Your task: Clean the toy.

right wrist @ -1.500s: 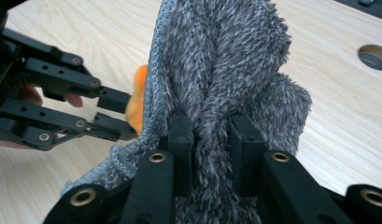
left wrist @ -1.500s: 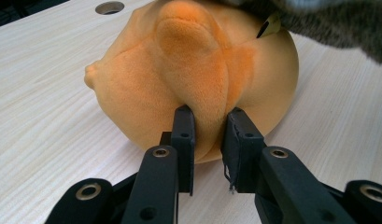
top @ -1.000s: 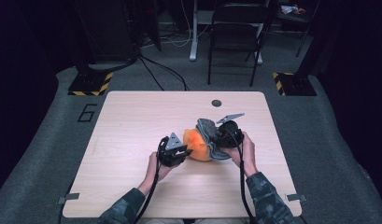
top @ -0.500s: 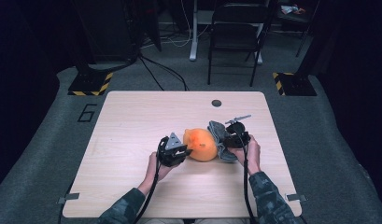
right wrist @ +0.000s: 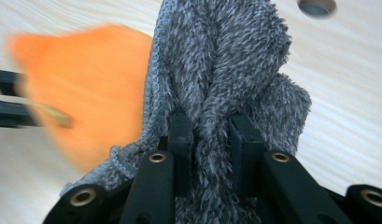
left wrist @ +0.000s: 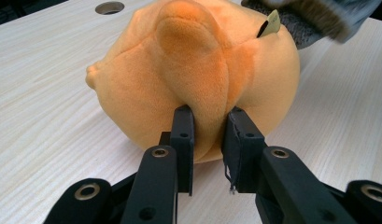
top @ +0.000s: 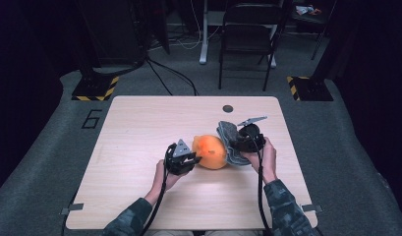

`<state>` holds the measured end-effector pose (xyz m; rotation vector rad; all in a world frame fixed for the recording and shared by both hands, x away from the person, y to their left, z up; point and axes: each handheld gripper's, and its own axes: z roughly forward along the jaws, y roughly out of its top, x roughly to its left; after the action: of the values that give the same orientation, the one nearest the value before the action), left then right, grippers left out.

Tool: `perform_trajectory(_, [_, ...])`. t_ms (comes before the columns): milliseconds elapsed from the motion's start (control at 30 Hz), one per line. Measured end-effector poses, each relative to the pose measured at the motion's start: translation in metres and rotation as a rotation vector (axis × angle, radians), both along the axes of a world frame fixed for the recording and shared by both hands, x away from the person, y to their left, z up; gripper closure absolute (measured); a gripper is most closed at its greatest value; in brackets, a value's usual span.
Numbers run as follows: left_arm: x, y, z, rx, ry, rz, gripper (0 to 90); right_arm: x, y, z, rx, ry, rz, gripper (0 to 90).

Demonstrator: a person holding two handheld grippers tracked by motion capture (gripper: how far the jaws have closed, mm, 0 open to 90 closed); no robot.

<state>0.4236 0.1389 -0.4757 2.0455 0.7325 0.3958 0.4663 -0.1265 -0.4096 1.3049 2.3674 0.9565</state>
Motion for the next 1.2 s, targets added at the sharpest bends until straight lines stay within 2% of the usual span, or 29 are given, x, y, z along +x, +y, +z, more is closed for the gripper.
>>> perform_trajectory(67, [0.0,0.0,0.0,-0.003,0.0,0.0,74.8,-0.004,0.009,0.004,-0.004,0.025,0.049,73.5])
perform_trajectory(133, [0.0,0.0,0.0,0.002,0.001,0.0,74.7,-0.006,0.019,0.002,-0.039,0.039,0.09,73.4])
perform_trajectory(167, [0.0,0.0,0.0,0.006,-0.002,0.0,74.6,-0.007,0.023,-0.001,-0.06,0.05,0.094,73.5])
perform_trajectory(233, [0.001,0.001,0.0,0.005,-0.001,0.001,73.9,-0.006,0.026,-0.007,-0.079,0.042,0.09,73.5])
perform_trajectory(333, [0.001,0.001,0.0,0.004,-0.004,-0.012,70.2,-0.004,0.024,-0.011,-0.06,0.032,0.079,73.5])
perform_trajectory(567, [0.003,-0.003,-0.001,0.059,-0.023,0.002,49.9,0.002,0.02,-0.013,-0.054,0.02,0.065,73.5])
perform_trajectory(600, [0.003,-0.003,-0.001,0.067,-0.02,-0.005,48.0,0.002,0.019,-0.014,-0.053,0.016,0.06,73.5])
perform_trajectory(700, [0.003,-0.008,-0.005,0.093,-0.048,-0.012,45.0,0.004,0.018,-0.014,-0.053,0.016,0.052,73.5])
perform_trajectory(733, [0.003,-0.009,-0.006,0.106,-0.062,-0.021,45.6,0.005,0.018,-0.015,-0.049,0.013,0.047,73.5])
perform_trajectory(833, [0.002,-0.013,-0.01,0.125,-0.098,-0.019,58.0,0.006,0.018,-0.017,-0.039,0.014,0.047,73.5])
perform_trajectory(967, [0.003,-0.012,-0.01,0.108,-0.1,0.004,73.5,0.005,0.018,-0.017,-0.041,0.003,0.038,73.5])
perform_trajectory(1133, [0.001,-0.012,-0.006,0.1,-0.101,0.014,79.1,0.003,0.016,-0.014,-0.028,0.002,0.037,73.5])
perform_trajectory(1200, [0.0,-0.012,-0.004,0.087,-0.08,0.009,79.5,0.003,0.014,-0.011,-0.025,0.01,0.032,73.5])
